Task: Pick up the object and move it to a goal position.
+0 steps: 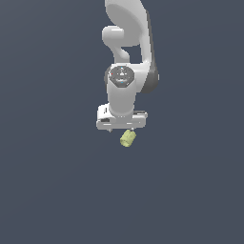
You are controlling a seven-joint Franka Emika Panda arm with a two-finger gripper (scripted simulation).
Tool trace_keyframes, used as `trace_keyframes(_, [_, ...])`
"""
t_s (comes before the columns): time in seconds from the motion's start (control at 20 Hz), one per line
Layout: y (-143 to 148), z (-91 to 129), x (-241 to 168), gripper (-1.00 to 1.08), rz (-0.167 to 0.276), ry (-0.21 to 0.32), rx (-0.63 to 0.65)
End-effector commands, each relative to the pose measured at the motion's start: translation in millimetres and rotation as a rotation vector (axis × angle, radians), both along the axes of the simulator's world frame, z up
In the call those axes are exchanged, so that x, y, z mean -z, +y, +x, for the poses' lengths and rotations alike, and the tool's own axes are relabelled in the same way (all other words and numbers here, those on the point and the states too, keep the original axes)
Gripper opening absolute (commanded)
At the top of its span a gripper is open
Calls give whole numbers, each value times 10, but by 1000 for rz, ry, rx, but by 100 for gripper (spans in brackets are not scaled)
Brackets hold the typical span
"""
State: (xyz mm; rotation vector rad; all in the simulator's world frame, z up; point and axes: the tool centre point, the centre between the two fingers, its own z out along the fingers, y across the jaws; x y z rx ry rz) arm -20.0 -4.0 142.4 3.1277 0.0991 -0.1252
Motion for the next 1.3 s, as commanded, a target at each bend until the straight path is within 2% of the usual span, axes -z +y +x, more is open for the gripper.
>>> trace_keyframes(0.0, [0, 0, 0, 100, 0, 0, 0])
trace_keyframes(0.7, [-9, 31, -48, 100, 5, 7, -18])
trace_keyframes(1.25, [93, -19, 100, 100, -1, -14, 116])
